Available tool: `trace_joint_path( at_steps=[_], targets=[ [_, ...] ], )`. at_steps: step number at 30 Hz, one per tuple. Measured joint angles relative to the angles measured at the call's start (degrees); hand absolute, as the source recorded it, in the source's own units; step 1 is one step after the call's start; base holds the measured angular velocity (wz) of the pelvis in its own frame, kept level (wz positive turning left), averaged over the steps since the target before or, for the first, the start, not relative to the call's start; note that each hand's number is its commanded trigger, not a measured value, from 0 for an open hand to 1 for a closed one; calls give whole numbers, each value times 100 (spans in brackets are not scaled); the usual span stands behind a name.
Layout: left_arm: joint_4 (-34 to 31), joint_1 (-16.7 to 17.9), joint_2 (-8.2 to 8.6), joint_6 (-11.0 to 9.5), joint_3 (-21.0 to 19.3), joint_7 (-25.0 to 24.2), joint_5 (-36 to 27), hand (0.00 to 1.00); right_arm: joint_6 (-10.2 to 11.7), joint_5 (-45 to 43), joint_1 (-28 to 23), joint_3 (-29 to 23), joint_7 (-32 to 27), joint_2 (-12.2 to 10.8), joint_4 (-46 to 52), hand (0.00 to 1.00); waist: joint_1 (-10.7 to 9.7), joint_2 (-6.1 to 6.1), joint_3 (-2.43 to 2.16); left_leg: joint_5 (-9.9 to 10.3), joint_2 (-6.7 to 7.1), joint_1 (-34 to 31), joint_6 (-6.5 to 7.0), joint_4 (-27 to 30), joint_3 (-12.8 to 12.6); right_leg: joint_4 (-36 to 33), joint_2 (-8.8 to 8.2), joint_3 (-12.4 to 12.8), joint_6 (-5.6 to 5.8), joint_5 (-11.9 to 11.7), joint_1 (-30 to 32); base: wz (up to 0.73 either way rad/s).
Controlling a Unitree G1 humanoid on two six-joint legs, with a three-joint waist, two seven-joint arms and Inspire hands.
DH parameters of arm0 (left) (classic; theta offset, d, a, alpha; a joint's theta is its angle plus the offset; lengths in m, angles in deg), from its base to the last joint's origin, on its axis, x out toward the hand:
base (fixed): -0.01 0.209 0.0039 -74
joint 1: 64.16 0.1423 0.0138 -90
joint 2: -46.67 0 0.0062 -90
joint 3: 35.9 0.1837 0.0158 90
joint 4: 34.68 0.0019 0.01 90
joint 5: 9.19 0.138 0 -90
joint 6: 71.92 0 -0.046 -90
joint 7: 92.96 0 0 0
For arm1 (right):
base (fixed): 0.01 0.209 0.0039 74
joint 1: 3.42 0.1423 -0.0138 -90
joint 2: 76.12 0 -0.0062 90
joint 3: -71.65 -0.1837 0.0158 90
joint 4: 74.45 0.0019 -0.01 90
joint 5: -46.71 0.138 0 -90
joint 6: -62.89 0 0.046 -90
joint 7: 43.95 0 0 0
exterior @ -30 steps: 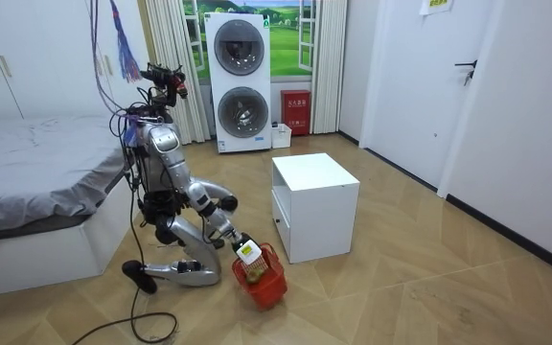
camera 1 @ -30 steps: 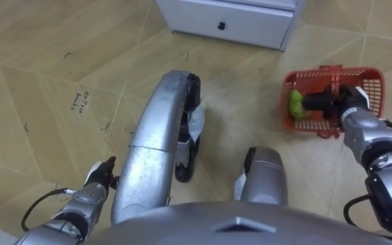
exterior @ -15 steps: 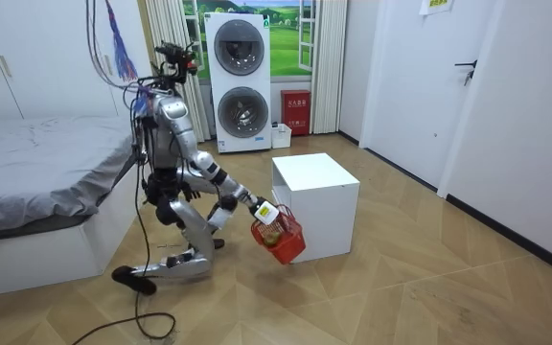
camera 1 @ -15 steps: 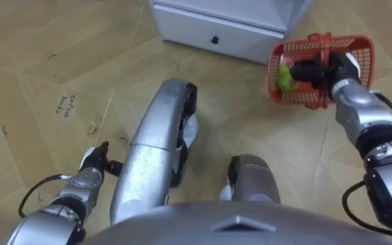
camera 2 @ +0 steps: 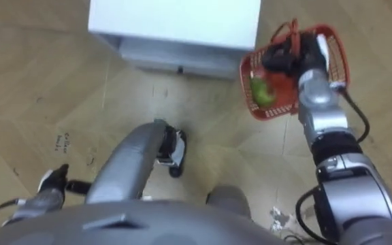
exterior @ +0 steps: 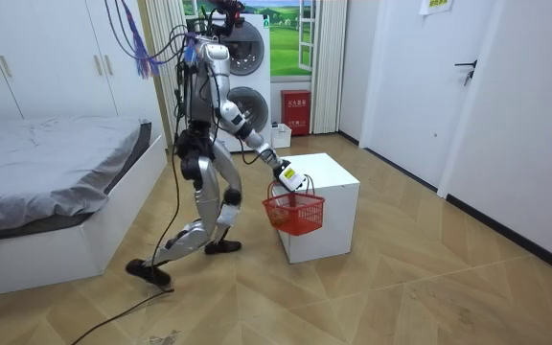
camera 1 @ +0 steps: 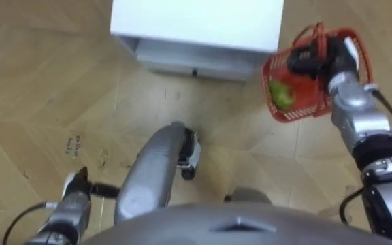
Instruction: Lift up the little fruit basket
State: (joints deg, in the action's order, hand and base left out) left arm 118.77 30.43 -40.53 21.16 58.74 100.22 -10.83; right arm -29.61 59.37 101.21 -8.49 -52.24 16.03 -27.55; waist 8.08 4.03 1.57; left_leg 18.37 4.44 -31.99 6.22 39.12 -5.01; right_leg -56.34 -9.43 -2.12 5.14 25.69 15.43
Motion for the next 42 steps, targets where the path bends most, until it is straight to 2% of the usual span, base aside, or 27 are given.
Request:
trace_joint_path(
  at_steps=[1,2,3,4,5,6,7,8,9,10,11,12,15,16,18,23,26,30,38,42],
  targets=[
    [-7,-28,-26,-47,-3,34,-4,0,5,87,-2,-46,-53,7,166,100,-31,-47,2,-206,-5,371,-72,-495,184,648,-40,-130,17,9,121,-58],
    [-16,-45,-40,-76,-3,45,-3,0,13,83,-5,-64,-75,12,277,100,-43,-45,1,-302,-7,528,-100,-682,227,993,-65,-185,10,4,182,-36],
    [-44,-94,-48,-133,0,84,0,0,17,64,-6,-119,-113,19,524,100,-65,-47,4,-418,-5,760,-163,-982,351,1694,-99,-329,-45,-49,308,-19],
    [-44,-120,-42,-171,-3,112,2,0,21,47,-6,-148,-128,17,653,100,-65,-50,3,-434,-5,822,-191,-1039,467,2057,-87,-388,-82,-121,379,-13],
    [-46,-151,1,-229,-40,151,7,0,58,49,0,-188,-152,-1,891,100,-73,-65,11,-425,-21,879,-219,-995,602,2535,-14,-432,-195,-541,486,5],
    [-70,-125,68,-230,-51,171,5,0,76,82,-12,-209,-168,-4,1031,100,-88,-131,-32,-439,-130,944,-309,-969,600,2683,49,-641,-284,-687,261,8],
    [-90,-75,78,-213,-65,162,8,0,76,123,22,-199,-159,-62,1143,100,-85,-112,-6,-449,-199,914,-440,-848,468,3002,182,-656,-387,-781,-58,15],
    [-104,-42,82,-199,-96,155,12,0,79,186,14,-189,-161,-107,1200,100,-91,-106,-12,-460,-203,928,-458,-915,438,3137,213,-611,-398,-788,-196,19],
    [-127,-9,128,-147,-172,148,21,0,122,319,9,-187,-154,-123,1313,100,-124,-100,-14,-603,-183,923,-475,-1399,395,3331,284,-611,-418,-811,-395,24],
    [-144,5,147,-115,-172,136,35,0,142,339,9,-188,-149,-118,1352,100,-139,-99,-13,-880,-186,895,-454,-1677,375,3391,320,-631,-417,-811,-465,17],
    [-175,60,144,-62,-217,117,140,0,141,345,-17,-190,-118,-194,1405,100,-98,43,-48,-1147,-171,957,-356,-1810,320,3473,285,-643,-391,-819,-538,19],
    [-177,91,158,-21,-225,96,198,0,132,339,-30,-194,-70,-226,1520,100,-133,82,-63,-1195,-160,1088,-333,-1960,309,3628,292,-710,-325,-889,-651,23],
    [-227,101,165,115,-215,20,368,0,133,339,-55,-201,-29,-225,1766,100,-84,147,-76,-1196,-136,1285,-332,-2026,518,3973,307,-1069,-255,-990,-884,7],
    [-297,119,160,133,-237,20,382,0,133,339,-97,-201,-27,-225,1960,100,-48,154,-77,-1194,-112,1340,-336,-2044,620,4114,312,-1198,-281,-1035,-1007,-7],
    [-315,135,160,138,-291,20,395,0,133,338,-185,-201,-19,-223,2072,100,-68,155,-73,-1196,-66,1547,-340,-2142,629,4281,323,-1226,-296,-1055,-1306,8],
    [-339,277,190,159,-460,15,538,0,11,257,-294,-195,245,-221,2256,100,-46,186,-74,-1227,-98,1849,-388,-2359,512,4284,365,-1252,-297,-1055,-1537,2],
    [-354,408,211,244,-458,15,749,0,-36,225,-293,-153,344,-221,2326,100,-28,193,-79,-1227,-94,1857,-389,-2358,532,4281,368,-1373,-297,-1055,-1571,10],
    [-355,554,220,417,-458,1,945,0,-137,0,-220,-35,385,-222,2344,100,50,200,-84,-1227,-71,1852,-389,-2357,576,4270,353,-1391,-297,-1054,-1579,7],
    [-318,617,234,466,-430,-175,1029,0,-142,106,-160,79,715,-226,2348,100,218,282,-86,-1224,-68,1742,-385,-2196,684,4258,370,-1654,-303,-1056,-1630,7],
    [-322,635,246,560,-432,-391,1108,0,-265,114,-160,167,809,-231,2347,100,360,284,-88,-1234,-74,1563,-381,-2075,763,4235,410,-1753,-356,-1084,-1541,14]
  ],
)
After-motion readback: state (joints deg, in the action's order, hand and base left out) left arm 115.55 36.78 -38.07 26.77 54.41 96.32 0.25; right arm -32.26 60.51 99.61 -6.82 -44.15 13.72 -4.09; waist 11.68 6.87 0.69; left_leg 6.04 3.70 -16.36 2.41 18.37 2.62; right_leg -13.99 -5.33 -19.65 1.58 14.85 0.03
